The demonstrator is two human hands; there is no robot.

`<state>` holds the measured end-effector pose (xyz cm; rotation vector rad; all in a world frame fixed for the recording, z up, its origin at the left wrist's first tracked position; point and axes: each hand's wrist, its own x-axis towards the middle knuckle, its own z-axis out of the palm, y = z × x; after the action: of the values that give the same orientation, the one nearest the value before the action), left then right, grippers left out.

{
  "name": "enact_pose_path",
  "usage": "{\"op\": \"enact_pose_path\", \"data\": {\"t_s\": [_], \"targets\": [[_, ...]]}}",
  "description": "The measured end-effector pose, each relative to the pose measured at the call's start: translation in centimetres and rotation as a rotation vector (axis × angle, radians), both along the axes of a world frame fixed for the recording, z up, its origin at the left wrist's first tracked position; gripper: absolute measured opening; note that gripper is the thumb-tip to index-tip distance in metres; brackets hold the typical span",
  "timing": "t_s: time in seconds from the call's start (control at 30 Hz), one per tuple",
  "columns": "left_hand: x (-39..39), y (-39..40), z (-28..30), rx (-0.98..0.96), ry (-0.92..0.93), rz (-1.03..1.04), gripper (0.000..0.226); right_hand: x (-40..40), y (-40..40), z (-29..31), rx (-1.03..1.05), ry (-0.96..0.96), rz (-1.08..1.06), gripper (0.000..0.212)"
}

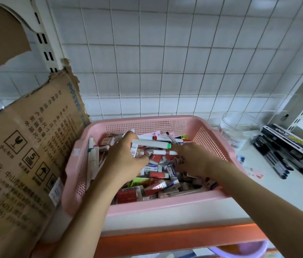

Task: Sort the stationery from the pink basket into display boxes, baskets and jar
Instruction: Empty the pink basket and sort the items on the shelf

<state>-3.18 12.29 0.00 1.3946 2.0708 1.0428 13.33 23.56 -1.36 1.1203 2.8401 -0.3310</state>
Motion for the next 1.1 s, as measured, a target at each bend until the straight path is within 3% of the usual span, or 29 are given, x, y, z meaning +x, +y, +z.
{"op": "enact_pose_path", "data": {"t_s": [0.17,0.53,0.77,0.93,1.1], "targets": [[0.3,0.2,0.3,0.109,0.012,0.049,0.044,0.9,0.1,2.0,0.132,0.363,-0.108,0.031],[10.1,2.2,2.9,0.328,-0.101,-0.015,0.026,11.2,1.0,5.4,-0.122,0.958,-0.301,0.021],[22.9,6.9,1.6,0.409,-0.311,-0.038,0.026,24.2,4.6,2.1,-0.387,1.002,-0.419,0.013],[29.5,8.5,-0.6,0.395,-0.275,0.005,0.03,30.3,6.2,-0.3,-0.42,0.902,-0.381,0.017],[30.8,9.5,-3.2,0.285,-0.228,0.113,0.033,32.3,6.9,-1.0,-0.425,0.878,-0.32,0.019]]}}
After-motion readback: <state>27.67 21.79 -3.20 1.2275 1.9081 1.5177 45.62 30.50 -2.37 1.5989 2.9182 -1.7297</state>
